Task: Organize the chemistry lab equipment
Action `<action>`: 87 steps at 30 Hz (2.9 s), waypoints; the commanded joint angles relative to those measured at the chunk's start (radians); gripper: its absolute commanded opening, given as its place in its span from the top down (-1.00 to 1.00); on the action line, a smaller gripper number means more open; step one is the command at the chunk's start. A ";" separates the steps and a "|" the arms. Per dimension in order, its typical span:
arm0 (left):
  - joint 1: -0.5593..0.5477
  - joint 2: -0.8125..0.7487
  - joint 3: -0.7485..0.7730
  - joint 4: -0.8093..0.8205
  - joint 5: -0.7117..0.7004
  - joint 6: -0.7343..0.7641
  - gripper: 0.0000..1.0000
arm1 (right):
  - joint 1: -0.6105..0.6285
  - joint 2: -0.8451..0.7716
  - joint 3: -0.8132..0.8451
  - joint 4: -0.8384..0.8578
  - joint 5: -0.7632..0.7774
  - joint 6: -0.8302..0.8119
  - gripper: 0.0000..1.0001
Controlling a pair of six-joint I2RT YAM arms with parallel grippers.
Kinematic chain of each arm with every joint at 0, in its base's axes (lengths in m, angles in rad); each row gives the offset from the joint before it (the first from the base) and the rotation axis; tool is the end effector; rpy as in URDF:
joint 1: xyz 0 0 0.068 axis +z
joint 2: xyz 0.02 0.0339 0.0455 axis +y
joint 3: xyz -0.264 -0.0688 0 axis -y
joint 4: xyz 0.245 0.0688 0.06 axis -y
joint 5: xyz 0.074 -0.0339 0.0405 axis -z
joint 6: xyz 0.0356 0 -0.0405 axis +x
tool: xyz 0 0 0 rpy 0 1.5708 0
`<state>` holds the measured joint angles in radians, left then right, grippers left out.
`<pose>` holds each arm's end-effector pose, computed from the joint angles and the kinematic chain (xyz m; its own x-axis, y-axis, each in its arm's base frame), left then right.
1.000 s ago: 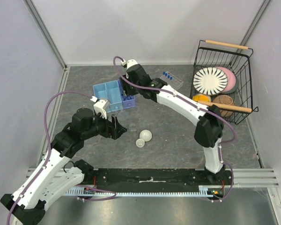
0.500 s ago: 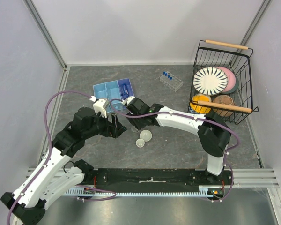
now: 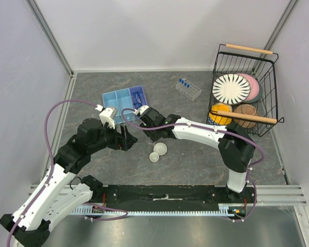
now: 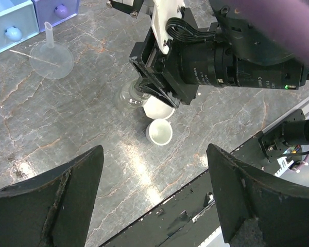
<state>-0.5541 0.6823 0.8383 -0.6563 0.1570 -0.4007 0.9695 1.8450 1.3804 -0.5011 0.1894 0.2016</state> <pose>0.1192 -0.0803 0.3249 -0.6238 -0.0671 -0.7787 0.4269 0.8054 -0.4113 0.2315 0.3255 0.2219 -0.6059 -0.5355 -0.5883 -0.6409 0.7667 -0.0378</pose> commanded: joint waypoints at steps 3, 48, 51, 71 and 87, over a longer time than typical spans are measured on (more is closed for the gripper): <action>-0.003 0.019 0.027 0.006 -0.063 -0.012 -0.73 | 0.011 -0.003 -0.015 0.047 -0.045 0.013 0.78; 0.266 0.605 0.328 -0.026 0.012 0.086 -0.47 | -0.150 -0.442 -0.087 -0.024 0.259 0.076 1.00; 0.206 0.583 0.286 -0.051 0.006 0.089 -0.47 | -0.161 -0.379 -0.034 -0.016 0.248 0.073 1.00; 0.187 0.408 0.186 -0.086 -0.077 0.125 -0.68 | -0.189 -0.079 0.230 -0.036 0.203 0.096 1.00; 0.484 0.878 0.452 0.050 -0.030 0.086 -0.89 | -0.190 -0.277 0.062 -0.008 0.202 0.085 1.00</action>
<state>-0.0750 1.4864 1.1969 -0.6724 0.1387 -0.2829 0.7788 1.6524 1.4590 -0.5552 0.3740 0.2844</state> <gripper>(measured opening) 0.937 0.022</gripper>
